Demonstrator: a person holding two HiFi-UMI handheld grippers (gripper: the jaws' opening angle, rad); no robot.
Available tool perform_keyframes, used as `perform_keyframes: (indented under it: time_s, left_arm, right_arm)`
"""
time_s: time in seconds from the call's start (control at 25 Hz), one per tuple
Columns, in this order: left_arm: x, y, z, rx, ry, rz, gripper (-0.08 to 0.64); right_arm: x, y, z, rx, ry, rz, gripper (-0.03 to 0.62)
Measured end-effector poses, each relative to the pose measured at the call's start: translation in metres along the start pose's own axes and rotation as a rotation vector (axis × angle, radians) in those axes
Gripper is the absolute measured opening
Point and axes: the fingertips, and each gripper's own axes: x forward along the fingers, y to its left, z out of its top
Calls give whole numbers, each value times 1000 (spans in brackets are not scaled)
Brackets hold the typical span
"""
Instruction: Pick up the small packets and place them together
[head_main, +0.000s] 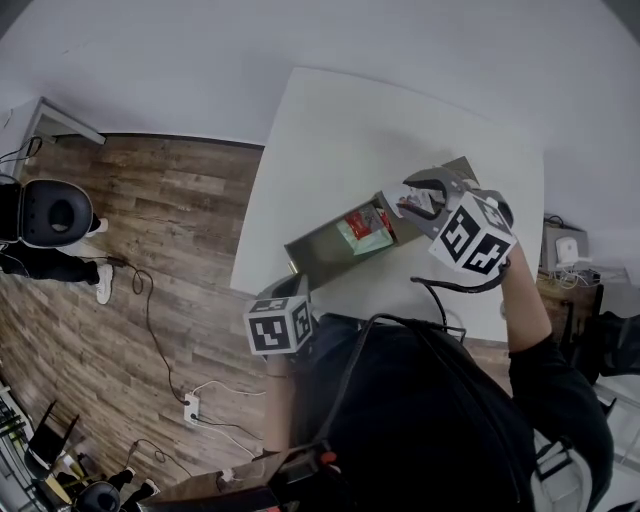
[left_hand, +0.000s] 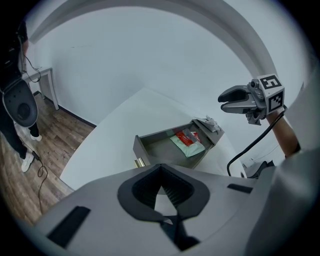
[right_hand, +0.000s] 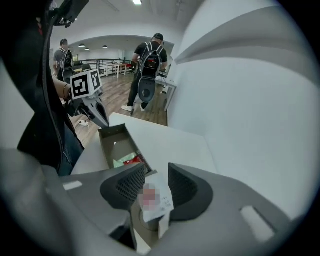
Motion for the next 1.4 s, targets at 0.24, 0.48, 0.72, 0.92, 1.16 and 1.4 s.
perform_keyframes:
  time_s: [0.24,0.48,0.72,0.92,1.16,1.4]
  left_arm:
    - [-1,2,-1,-4,-8,-5,0]
    - [-2,4,-1,-11,-19,-9,0]
    - [-5,4,-2,-16,-12,-21,0]
    - [-4,4,-2,-17,-12,-23,0]
    - [-6,5,-1,-16,-11,-21,0]
    - [-4,4,-1,-13,-11,-18,0]
  right_arm:
    - [52,62,21,-74,25,189,137]
    - [90,98,18,-165,106,321,144]
    - [113,111,1,-240,234,332,144]
    - [124,109,-12,-306,339,287,144]
    - [133,108,-16,-298,383,274,143]
    - [135,109,-19,-240,398,289,129]
